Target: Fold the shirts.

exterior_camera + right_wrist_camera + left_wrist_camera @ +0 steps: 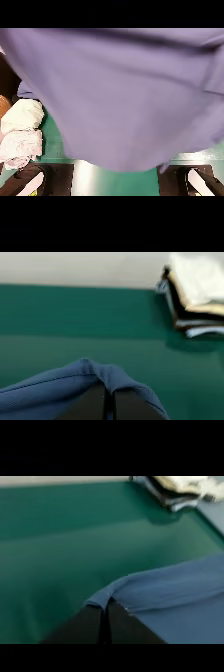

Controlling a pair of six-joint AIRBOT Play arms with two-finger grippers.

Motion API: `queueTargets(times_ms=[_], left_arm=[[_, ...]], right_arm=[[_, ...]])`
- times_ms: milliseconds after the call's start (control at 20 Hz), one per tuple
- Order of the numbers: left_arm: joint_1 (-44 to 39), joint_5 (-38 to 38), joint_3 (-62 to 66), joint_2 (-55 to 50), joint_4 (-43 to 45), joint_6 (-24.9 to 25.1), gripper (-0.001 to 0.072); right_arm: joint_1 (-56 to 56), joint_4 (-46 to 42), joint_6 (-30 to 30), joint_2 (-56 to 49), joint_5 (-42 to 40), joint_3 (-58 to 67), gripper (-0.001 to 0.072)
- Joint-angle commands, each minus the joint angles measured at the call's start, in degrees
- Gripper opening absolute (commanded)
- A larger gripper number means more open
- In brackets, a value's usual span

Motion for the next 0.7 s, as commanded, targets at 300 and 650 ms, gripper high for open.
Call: queueTargets(times_ms=[300, 650], left_arm=[[0.0, 17.4, -24.3, -26.5, 0.0, 8.2, 0.0022], [0.0, 42.4, -24.3, -33.2, -4.6, 9.7, 0.0023]], right_arm=[[8.4, 2.1, 0.2, -31.9, -5.4, -17.1, 0.0017], [8.4, 2.1, 0.0, -43.7, -15.4, -3.1, 0.0017]])
